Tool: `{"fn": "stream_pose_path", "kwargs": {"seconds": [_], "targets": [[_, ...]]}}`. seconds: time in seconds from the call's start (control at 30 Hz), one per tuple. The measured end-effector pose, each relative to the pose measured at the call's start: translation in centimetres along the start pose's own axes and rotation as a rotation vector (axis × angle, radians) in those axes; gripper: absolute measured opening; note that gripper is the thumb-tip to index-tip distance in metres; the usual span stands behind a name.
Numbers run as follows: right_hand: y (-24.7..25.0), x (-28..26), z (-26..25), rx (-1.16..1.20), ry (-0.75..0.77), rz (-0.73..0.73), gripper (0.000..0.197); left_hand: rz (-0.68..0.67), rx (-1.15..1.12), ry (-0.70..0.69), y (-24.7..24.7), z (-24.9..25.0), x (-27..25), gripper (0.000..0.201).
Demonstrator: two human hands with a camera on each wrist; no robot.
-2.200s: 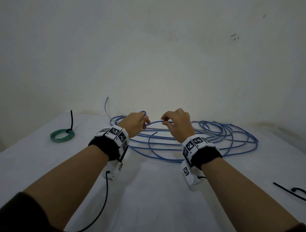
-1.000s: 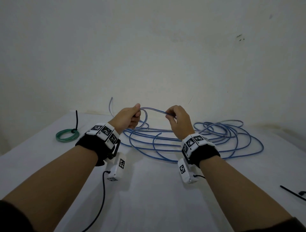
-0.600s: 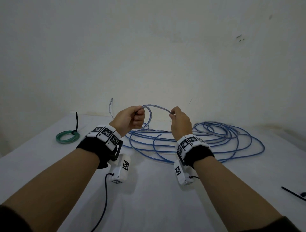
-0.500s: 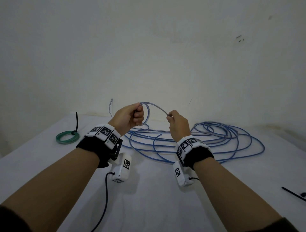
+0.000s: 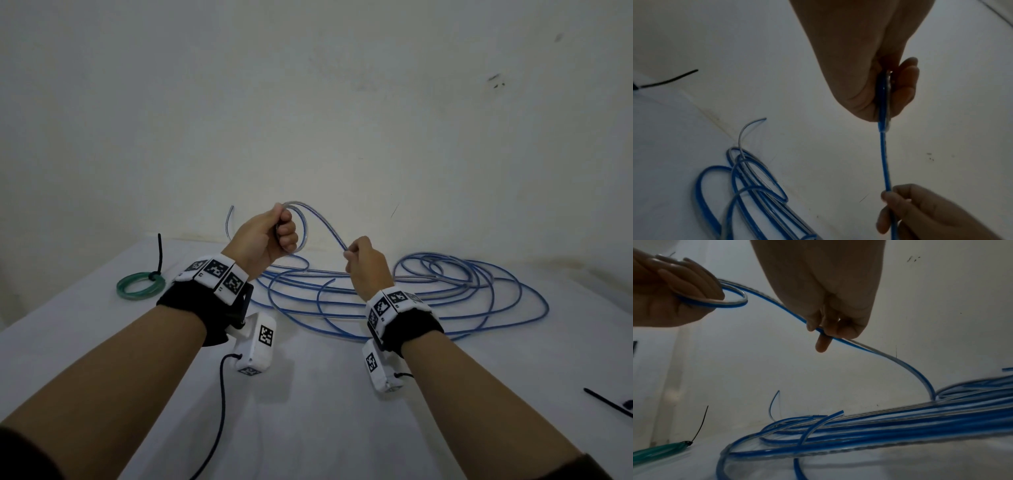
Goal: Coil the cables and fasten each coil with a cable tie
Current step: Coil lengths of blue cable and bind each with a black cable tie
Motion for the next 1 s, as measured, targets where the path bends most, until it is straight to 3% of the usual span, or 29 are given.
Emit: {"fn": "stream_pose_path", "kwargs": {"seconds": [0.1,0.2,0.3,0.4,0.6,0.7,0.77,0.9,1.0], "targets": [[-1.0,-0.2,-0.3,0.004,0.028,-0.073,0.012,0.039,-0.075,-0.106,0.4,0.9,0.3,0.036],[-1.1,-0.4,-0.2,-0.146,0.009,-0.077,0.02,0.052,-0.125,-0.166,0.5,1.1,0.4,0.035],[-1.7,-0.7,-1.2,0.014,0.04,-0.145,0.027,0.088,-0.099,-0.218,0.8,1.1,0.8,0.036],[-1.9,-1.2,-3.3,0.126,0.141,-0.211,0.028,0.126,0.125,-0.292,0.9,1.2,1.2,0.036],[-0.7,-2.3,-6.9,0.0,0.397,-0.179,0.025,0.157,0.68,-0.442,0.6,0.7,0.6,0.025],[-0.3,-2.6,-7.2,0.023,0.446,-0.146,0.03,0.127,0.946,-0.395,0.6,-0.1,0.7,0.028],[0.4,-2.3,-7.1,0.07,0.43,-0.122,0.024,0.102,1.089,-0.345,0.7,-0.7,0.7,0.03],[1.7,-2.2,-7.5,0.021,0.508,0.002,0.011,0.05,1.143,-0.252,0.3,-1.5,0.7,0.029],[3.1,-2.2,-7.4,-0.203,0.528,0.204,0.007,0.038,1.182,-0.207,0.0,-1.7,0.7,0.029]]}}
Point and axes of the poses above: each hand's wrist, its own x-axis towards the middle knuckle, its own y-axis out of the back of the hand, z = x × y, the point moved 10 cm from there along x, towards the middle knuckle, and after that the axes turned 10 degrees about -x, right-handed, at the moved point
